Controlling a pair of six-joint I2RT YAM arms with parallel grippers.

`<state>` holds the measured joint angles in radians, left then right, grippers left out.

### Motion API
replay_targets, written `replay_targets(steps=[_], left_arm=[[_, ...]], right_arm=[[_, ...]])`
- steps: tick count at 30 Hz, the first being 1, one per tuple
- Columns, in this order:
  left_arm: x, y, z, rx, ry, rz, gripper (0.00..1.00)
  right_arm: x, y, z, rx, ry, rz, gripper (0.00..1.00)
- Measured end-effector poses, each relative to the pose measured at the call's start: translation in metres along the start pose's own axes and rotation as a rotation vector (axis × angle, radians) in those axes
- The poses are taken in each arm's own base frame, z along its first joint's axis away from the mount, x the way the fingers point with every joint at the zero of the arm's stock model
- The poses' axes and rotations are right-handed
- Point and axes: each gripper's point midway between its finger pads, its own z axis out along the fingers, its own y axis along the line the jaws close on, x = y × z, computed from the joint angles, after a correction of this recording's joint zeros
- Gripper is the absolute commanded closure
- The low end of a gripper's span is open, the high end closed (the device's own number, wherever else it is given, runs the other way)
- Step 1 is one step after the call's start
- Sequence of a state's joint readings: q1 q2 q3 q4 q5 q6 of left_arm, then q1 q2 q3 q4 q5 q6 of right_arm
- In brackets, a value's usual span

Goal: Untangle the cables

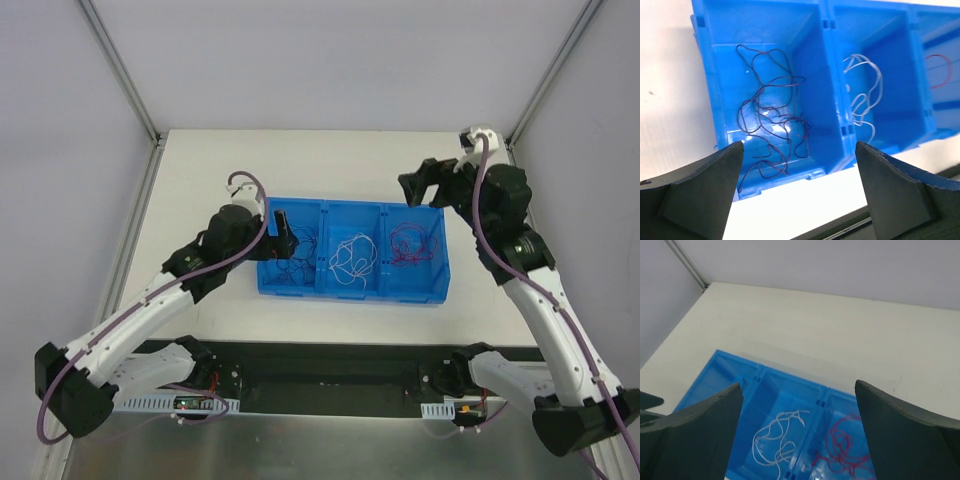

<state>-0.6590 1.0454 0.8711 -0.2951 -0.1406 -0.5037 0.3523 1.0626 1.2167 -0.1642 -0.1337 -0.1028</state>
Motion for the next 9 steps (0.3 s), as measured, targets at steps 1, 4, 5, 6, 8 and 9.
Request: replay_targets(steps=[1, 4, 5, 6, 8, 9], left_arm=[[-0.003, -0.001, -0.007, 0.03, -0.026, -0.01, 0.04], [-0.007, -0.013, -0.023, 0.149, -0.096, -0.023, 0.02], [-0.005, -0.018, -0.027, 0.196, -0.108, -0.023, 0.01], [-0.002, -0.023, -0.029, 0.24, -0.115, -0.022, 0.01], [0.004, -0.032, -0.032, 0.31, -0.109, -0.017, 0.01], [0.007, -0.038, -0.033, 0.345, -0.099, -0.013, 0.01]], right_arm=[[0.01, -0.004, -0.009, 0.022, 0.008, 0.003, 0.04], [0.046, -0.01, -0.041, 0.058, 0.027, 0.021, 0.04], [0.059, -0.011, -0.052, 0.066, 0.034, 0.031, 0.04], [0.073, -0.012, -0.062, 0.075, 0.043, 0.042, 0.04], [0.094, -0.014, -0.081, 0.086, 0.045, 0.068, 0.04], [0.104, -0.014, -0.091, 0.091, 0.042, 0.082, 0.04]])
